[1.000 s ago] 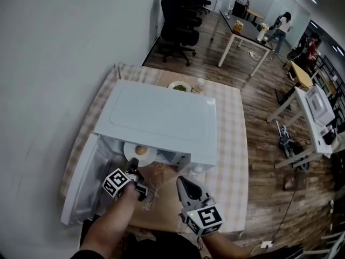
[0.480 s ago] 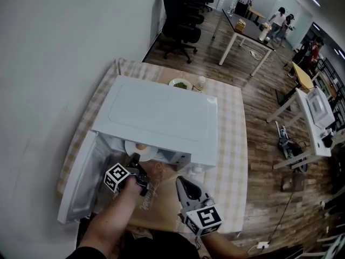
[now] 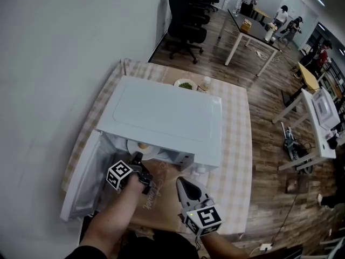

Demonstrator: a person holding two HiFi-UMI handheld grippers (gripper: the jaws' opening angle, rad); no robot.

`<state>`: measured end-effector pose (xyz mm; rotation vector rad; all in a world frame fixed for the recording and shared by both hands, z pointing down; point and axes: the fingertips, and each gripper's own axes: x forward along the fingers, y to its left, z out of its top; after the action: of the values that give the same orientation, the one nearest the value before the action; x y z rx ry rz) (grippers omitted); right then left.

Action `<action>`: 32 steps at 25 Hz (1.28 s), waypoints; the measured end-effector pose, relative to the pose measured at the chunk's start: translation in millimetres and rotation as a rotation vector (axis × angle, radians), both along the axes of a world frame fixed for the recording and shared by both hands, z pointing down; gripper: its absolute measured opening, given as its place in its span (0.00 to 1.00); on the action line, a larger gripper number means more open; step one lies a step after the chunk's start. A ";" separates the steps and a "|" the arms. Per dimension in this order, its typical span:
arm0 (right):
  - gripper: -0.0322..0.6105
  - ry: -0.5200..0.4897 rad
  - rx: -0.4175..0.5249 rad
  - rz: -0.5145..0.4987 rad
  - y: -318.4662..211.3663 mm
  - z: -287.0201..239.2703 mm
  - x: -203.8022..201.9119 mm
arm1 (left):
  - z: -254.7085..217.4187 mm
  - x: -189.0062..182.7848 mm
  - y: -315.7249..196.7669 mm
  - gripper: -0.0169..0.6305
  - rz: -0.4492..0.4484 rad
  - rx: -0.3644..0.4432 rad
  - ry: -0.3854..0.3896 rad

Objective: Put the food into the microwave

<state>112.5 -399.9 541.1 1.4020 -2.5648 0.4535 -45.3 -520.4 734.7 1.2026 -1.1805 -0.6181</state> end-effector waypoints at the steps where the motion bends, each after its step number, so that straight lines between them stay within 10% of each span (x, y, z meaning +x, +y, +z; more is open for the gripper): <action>1: 0.06 -0.004 0.003 -0.002 0.2 -1.2 -0.8 | -1.0 -0.8 0.1 0.07 0.003 0.005 -0.006; 10: 0.06 0.012 0.007 -0.006 5.7 -2.6 -2.7 | -0.7 -1.3 12.9 0.23 0.046 -0.024 -0.070; 32: 0.06 0.006 0.020 0.011 10.4 -9.7 -1.9 | -4.6 -2.6 3.9 0.08 0.085 -0.042 -0.171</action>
<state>110.6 -389.5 531.4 1.4232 -2.5654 0.4260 -47.9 -516.5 730.1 1.2822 -1.2718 -0.4309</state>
